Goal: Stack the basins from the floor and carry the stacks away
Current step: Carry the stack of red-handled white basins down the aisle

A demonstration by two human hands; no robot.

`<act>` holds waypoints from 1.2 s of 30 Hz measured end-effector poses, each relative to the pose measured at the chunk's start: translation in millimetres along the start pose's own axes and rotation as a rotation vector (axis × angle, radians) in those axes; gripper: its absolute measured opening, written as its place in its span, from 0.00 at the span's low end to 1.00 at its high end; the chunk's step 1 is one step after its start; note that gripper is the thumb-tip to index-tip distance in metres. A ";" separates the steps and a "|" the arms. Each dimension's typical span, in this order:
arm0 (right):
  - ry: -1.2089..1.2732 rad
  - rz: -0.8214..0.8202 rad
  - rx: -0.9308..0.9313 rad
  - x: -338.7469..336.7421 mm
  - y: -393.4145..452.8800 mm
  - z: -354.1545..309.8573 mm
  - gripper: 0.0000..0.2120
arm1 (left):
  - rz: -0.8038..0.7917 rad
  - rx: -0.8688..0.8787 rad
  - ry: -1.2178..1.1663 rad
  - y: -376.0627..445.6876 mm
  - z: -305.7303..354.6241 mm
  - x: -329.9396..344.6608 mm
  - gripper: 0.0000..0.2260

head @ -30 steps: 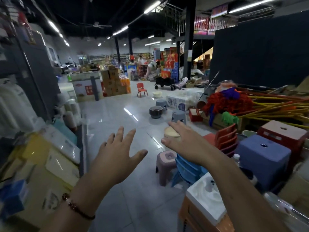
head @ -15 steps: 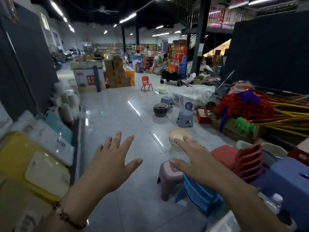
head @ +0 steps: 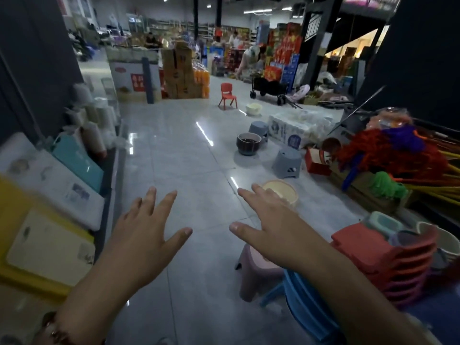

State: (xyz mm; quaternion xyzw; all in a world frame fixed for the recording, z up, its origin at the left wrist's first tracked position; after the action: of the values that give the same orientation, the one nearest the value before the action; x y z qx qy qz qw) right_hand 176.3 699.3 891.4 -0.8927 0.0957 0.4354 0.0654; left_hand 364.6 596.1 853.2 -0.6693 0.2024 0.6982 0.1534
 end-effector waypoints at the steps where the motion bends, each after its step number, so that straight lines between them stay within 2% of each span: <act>1: -0.003 0.008 -0.007 0.7 21.5 -2.9 0.33 | 0.001 -0.020 0.012 20.6 -7.5 4.1 0.38; 4: 0.004 0.045 -0.013 -0.4 88.3 -6.0 0.33 | 0.002 -0.037 0.034 90.1 -27.7 11.0 0.39; 8: 0.041 0.103 0.055 -11.6 170.1 4.3 0.33 | 0.037 0.080 0.076 182.8 -30.4 3.1 0.38; 12: 0.067 0.198 0.137 -21.0 234.5 26.3 0.33 | 0.068 0.250 0.100 266.2 -4.8 1.8 0.37; 16: 0.119 0.180 0.287 -23.3 276.9 67.2 0.32 | 0.042 0.408 0.084 329.2 29.3 22.3 0.39; 19: 0.148 0.240 0.344 -35.0 316.9 103.0 0.33 | 0.033 0.469 0.082 386.3 43.0 40.0 0.40; 26: 0.238 0.287 0.329 -42.5 471.2 184.7 0.32 | 0.007 0.469 0.069 556.3 46.8 91.0 0.39; 30: 0.219 0.187 0.272 -48.7 586.8 212.9 0.33 | -0.037 0.415 0.067 652.6 32.5 114.8 0.36; 36: 0.080 0.002 0.116 -64.1 751.1 190.5 0.34 | -0.058 0.250 0.055 768.9 -11.5 129.6 0.36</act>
State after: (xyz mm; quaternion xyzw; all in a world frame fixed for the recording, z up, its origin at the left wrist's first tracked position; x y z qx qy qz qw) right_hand -179.1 13.8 800.3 -0.9039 0.1243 0.3934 0.1129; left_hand -5.9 -86.5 783.2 -0.6694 0.2726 0.6442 0.2502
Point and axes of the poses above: each hand's wrist, its own y-axis towards the middle knuckle, its own x-axis out of the palm, z = x × y, the point moved 9 cm from there along y, towards the middle knuckle, and after that the axes turned 14 degrees about y, right-handed, at the moved point
